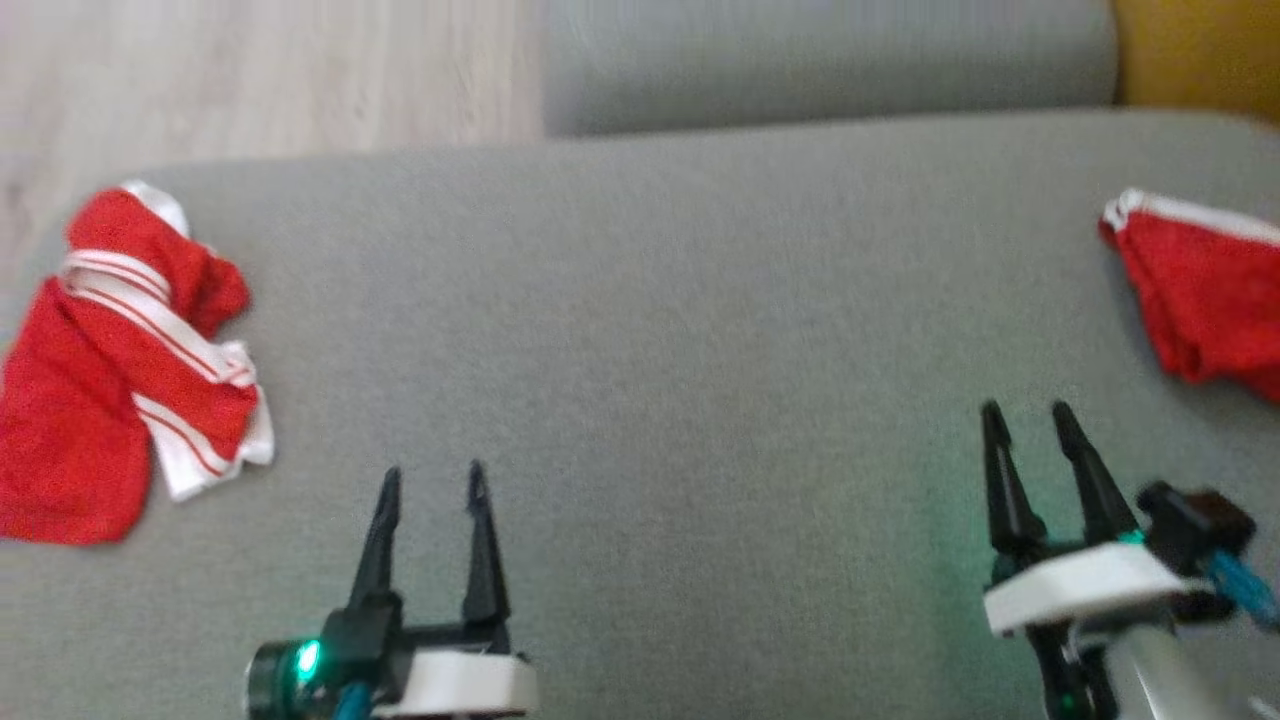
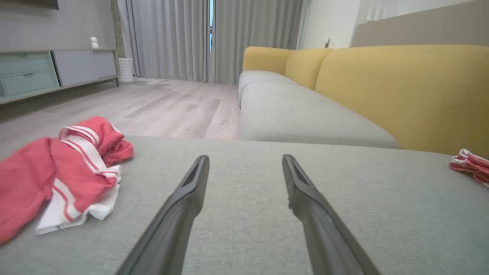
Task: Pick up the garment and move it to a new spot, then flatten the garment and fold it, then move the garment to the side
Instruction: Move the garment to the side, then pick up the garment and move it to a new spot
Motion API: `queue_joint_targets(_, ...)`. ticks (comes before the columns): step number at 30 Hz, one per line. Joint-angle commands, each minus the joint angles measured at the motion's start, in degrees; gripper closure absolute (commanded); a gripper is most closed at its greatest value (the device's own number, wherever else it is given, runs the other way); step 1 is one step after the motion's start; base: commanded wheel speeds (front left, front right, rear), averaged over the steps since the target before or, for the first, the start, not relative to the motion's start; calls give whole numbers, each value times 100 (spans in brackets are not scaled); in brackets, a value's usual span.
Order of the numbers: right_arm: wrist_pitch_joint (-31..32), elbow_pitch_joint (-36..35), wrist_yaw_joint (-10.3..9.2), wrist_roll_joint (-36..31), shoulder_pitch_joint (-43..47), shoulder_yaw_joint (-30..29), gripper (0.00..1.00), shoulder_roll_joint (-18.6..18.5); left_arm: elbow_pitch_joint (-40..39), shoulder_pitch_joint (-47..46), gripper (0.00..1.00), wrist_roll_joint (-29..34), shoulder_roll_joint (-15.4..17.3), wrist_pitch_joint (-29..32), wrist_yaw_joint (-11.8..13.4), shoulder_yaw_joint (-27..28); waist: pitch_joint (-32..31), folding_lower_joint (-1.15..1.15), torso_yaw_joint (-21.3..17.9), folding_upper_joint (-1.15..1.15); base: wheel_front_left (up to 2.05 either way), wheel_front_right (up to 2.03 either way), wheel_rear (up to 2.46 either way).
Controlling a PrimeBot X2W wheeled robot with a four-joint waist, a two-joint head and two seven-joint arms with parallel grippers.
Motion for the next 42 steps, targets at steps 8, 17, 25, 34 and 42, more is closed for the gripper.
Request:
queue_joint_targets(8, -76, -1285, -5, -615, 1078, -522, 0, 355, -756, 483, 0, 423, -1, -29, -182, 585, -775, 2, 355, 0, 0, 0, 0)
queue_joint_targets(17, -77, -1526, -5, -884, 1764, -562, 0, 456, -711, 908, 0, 774, -1, -29, -392, 508, -964, 2, 360, 0, 0, 0, 0)
queue_joint_targets(25, -77, -1476, -5, -969, 1734, -530, 0, 473, -545, 888, 0, 794, -1, -29, -481, 583, -1012, 2, 341, 0, 0, 0, 0)
queue_joint_targets(34, -77, -1461, -5, -939, 1745, -535, 0, 477, -478, 857, 0, 770, -1, -29, -489, 588, -974, 2, 469, 0, 0, 0, 0)
queue_joint_targets(42, -77, -1478, -5, -903, 1774, -505, 0, 478, -493, 774, 0, 823, -1, -29, -450, 681, -879, 2, 1013, 0, 0, 0, 0)
